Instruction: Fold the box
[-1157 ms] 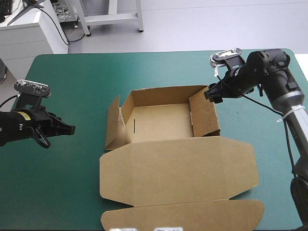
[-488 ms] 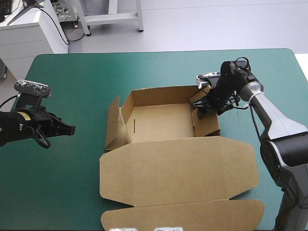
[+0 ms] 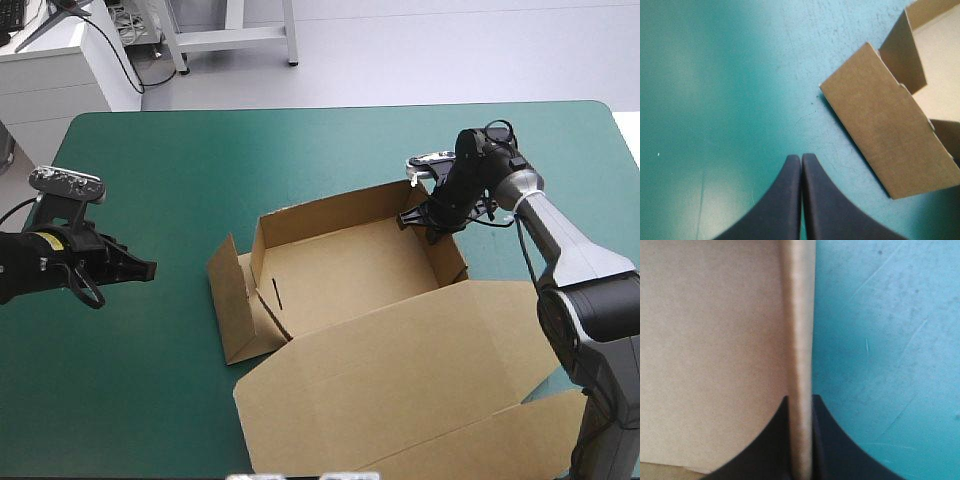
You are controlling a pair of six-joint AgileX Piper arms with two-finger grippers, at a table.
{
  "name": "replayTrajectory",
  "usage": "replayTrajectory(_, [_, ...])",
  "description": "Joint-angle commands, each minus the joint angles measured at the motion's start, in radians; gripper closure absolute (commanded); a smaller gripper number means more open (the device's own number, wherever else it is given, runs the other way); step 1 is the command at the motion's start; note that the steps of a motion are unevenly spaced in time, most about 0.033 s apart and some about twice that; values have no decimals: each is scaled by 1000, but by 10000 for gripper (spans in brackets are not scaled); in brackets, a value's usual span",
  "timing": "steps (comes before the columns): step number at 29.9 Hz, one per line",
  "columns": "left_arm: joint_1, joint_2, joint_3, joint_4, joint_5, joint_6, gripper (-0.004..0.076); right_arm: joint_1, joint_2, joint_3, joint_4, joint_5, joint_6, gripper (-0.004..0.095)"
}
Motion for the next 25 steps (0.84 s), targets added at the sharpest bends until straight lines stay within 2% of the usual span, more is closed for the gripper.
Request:
replayTrajectory(1, [1, -20, -24, -11, -44, -2, 733, -4, -60, -66, 8, 25, -14, 927])
replayTrajectory(7, [1, -20, -24, -5, -44, -2, 733, -29, -144, -115, 18, 25, -78, 927])
replayTrajectory(13, [1, -20, -24, -5, -43, -2, 733, -101, -280, -115, 30, 25, -124, 927])
replayTrajectory(25, [1, -20, -24, -5, -43, 4, 733, -310, -543, -115, 260, 25, -275, 927])
